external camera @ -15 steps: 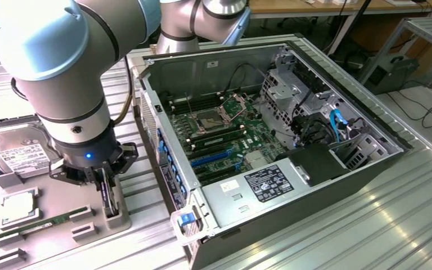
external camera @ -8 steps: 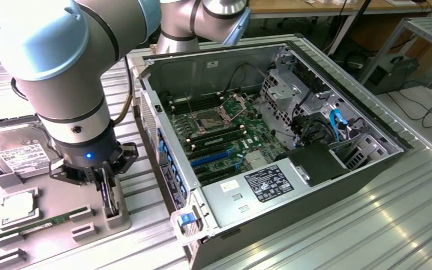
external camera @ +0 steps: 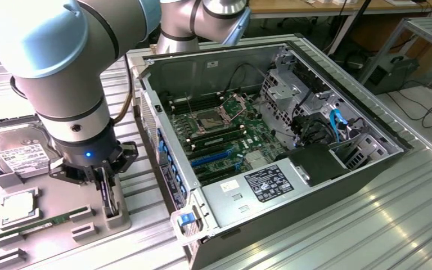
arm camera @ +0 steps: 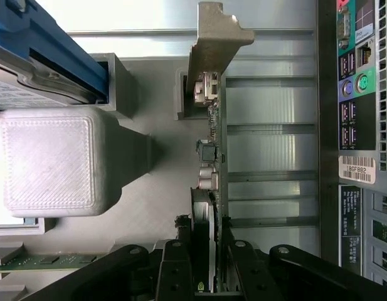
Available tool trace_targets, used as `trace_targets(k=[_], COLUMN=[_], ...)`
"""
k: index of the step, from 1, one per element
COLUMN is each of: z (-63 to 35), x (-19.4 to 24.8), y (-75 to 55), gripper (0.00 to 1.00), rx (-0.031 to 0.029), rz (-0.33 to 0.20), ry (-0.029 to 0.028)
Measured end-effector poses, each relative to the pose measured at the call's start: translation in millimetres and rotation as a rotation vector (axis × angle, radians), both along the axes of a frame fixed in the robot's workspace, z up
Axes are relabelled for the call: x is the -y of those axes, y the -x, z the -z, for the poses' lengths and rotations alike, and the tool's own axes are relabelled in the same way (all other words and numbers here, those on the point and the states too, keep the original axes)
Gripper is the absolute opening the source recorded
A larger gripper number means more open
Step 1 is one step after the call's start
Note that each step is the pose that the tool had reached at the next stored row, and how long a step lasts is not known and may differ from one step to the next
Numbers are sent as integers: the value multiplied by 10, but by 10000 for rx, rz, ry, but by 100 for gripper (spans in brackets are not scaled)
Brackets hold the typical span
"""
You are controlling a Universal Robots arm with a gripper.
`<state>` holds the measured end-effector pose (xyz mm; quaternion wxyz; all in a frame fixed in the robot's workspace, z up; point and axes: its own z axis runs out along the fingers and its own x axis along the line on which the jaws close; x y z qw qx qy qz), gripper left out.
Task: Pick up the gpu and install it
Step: 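Pick up the gpu and move the gpu toward the slot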
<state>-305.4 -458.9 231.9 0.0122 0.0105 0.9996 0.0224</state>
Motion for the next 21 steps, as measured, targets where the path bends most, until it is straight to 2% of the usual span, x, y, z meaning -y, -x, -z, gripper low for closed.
trace_targets(k=[13,21], z=[-201,-285], x=[0,0], y=[0,0], gripper=[27,27], rx=[1,0], rz=[0,0], ry=[-1,-1])
